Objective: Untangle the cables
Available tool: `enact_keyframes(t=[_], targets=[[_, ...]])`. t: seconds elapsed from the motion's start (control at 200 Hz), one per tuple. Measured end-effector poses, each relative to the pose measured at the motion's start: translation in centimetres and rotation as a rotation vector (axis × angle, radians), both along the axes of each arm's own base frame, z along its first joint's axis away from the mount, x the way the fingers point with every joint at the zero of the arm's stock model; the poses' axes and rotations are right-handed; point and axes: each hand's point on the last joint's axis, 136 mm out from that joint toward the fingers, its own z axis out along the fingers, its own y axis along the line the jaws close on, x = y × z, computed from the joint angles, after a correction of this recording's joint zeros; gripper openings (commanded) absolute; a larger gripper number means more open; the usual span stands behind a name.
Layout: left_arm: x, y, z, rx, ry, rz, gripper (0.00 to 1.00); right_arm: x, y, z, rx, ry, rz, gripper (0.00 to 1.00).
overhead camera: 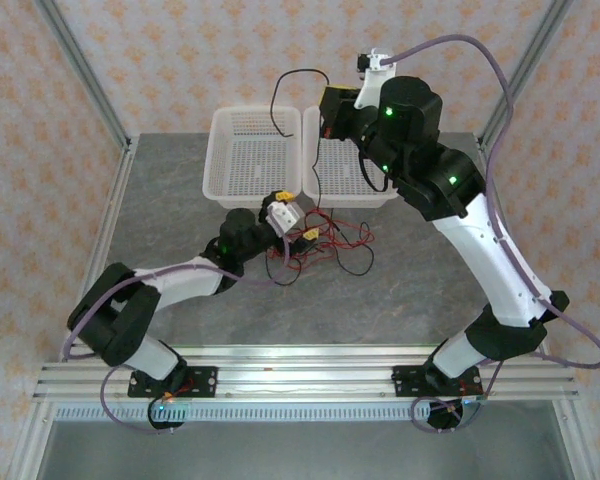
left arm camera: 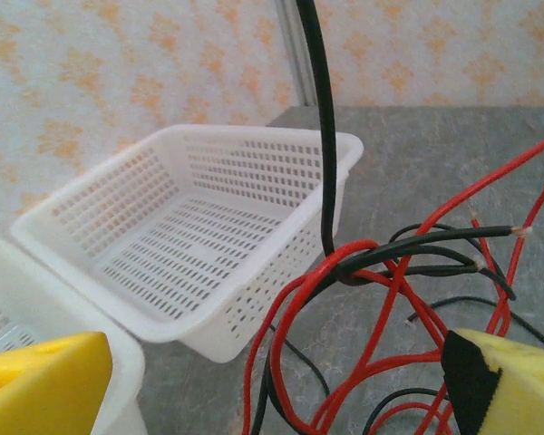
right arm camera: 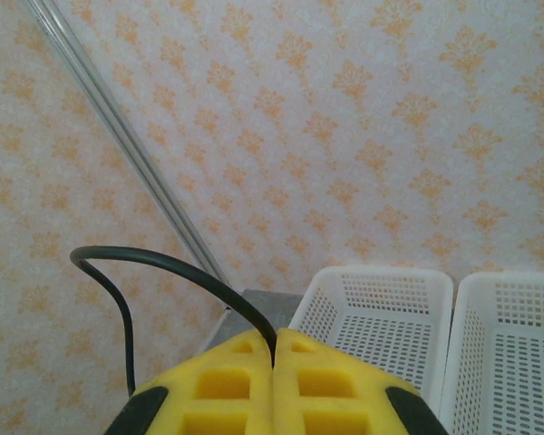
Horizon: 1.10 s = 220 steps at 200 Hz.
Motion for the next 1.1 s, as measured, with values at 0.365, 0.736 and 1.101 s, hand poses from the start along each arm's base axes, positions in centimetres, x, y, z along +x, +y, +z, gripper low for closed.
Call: enact_keyframes(t=[0.365,0.736,1.101], targets=[[0.9,-2.9,-4.8,0.063,0.089,-0.139,0.43,-0.2,-0.1,0.2,0.007,-0.001,0.0,0.0],[-0.6,-2.2,-6.4,0.0,0.165,-0.137,0.0,-0.8,-2.1,1.6,0.028,-0.03,-0.06,0.0],[-4.2,0.9,-8.5,-0.047,0.248,-0.014,0.0,-3.9,-7.8,8.7,0.206,-0.209,-0.183,0.0]])
